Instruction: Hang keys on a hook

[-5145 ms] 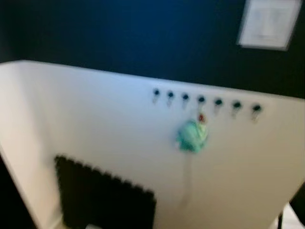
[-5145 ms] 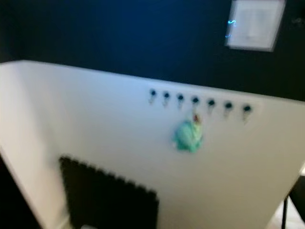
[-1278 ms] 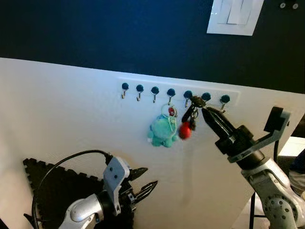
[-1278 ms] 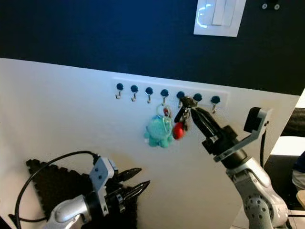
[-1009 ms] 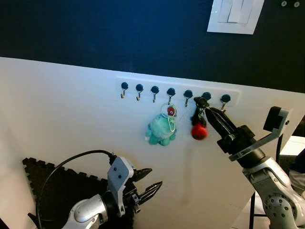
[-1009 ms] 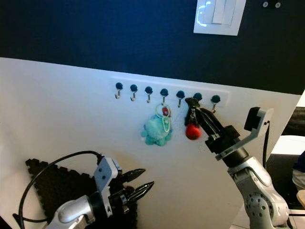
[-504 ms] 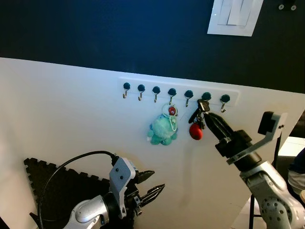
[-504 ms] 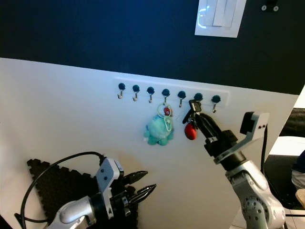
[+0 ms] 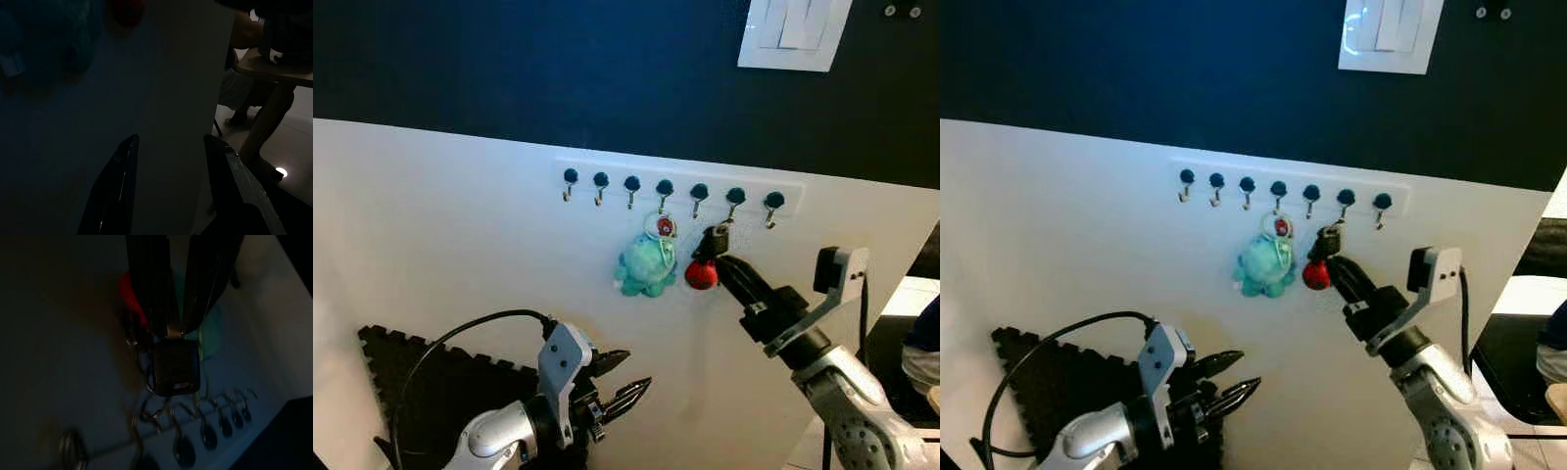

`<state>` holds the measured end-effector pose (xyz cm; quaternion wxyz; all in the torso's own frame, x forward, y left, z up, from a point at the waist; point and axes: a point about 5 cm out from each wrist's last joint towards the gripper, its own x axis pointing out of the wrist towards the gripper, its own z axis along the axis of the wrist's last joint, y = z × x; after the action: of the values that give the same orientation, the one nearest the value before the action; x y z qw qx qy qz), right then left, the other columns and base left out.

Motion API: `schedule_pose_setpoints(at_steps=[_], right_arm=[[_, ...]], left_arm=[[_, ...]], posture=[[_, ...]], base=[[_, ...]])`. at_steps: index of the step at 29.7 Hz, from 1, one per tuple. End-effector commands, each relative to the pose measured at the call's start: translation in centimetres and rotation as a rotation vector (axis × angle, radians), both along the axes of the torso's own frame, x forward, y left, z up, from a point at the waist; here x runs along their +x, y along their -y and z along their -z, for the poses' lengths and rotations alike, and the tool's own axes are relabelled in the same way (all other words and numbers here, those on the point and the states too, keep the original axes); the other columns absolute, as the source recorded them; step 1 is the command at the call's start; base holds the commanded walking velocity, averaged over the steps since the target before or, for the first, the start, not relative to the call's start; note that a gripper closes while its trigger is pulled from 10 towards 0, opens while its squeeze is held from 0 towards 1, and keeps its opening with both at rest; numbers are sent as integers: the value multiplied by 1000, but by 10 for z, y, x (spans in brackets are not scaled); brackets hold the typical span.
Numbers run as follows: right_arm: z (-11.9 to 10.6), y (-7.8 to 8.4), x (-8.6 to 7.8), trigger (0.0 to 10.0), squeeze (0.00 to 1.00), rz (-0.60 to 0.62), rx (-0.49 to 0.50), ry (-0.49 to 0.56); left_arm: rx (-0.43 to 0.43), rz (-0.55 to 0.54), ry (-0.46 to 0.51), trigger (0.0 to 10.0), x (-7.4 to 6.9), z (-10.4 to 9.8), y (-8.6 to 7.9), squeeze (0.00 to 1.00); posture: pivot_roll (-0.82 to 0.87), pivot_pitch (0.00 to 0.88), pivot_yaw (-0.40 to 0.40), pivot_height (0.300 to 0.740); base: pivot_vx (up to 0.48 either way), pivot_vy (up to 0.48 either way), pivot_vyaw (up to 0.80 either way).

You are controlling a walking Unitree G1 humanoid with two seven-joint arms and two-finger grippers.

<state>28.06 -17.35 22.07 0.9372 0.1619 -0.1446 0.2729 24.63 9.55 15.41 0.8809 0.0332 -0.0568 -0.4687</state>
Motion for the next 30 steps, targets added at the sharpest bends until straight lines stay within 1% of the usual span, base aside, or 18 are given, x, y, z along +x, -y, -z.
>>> schedule_pose_setpoints(at_steps=[1,8,15,16,17,18,21,25,26,27,28,30], right_arm=[[-1,-2,-2,10000,0,4,-11,18],[2,-1,-2,10000,0,39,-2,13],[5,9,2,10000,0,116,20,7],[4,11,2,10000,122,121,40,7],[4,11,2,10000,122,121,40,7],[3,13,2,10000,1000,128,63,8],[2,14,2,10000,1000,131,67,9],[3,14,3,10000,1000,134,37,7],[6,13,2,10000,0,120,26,-3],[6,13,2,10000,0,120,26,-3],[10,11,0,10000,0,101,16,-18],[25,8,-5,10000,0,63,8,-60]], left_arm=[[-2,22,5,10000,-2,-2,4,0],[1,21,8,10000,-3,-2,4,0],[1,17,13,10000,-2,-3,4,0],[1,16,14,10000,-2,-4,4,0],[1,16,14,10000,-2,-4,4,0],[-1,14,15,10000,-1,-4,4,0],[-2,13,16,10000,-1,-4,4,0],[11,-7,14,10000,1,-2,2,0],[12,-23,6,10000,2,1,1,0],[12,-23,6,10000,2,1,1,0],[16,-38,-3,10000,3,3,-1,0],[17,-56,-22,10000,4,8,-4,0]], posture=[[74,37,-12,740],[76,34,-12,740],[76,29,-8,740],[77,29,-8,740],[77,29,-8,740],[77,28,-8,740],[77,28,-8,740],[75,31,-7,740],[75,33,-7,740],[75,33,-7,740],[75,33,-8,740],[75,34,-9,740]], base=[[0,0,0],[0,0,0],[0,0,0],[0,0,0],[0,0,0],[0,0,0],[0,0,0],[0,0,0],[0,0,0],[0,0,0],[0,0,0],[0,0,0]])
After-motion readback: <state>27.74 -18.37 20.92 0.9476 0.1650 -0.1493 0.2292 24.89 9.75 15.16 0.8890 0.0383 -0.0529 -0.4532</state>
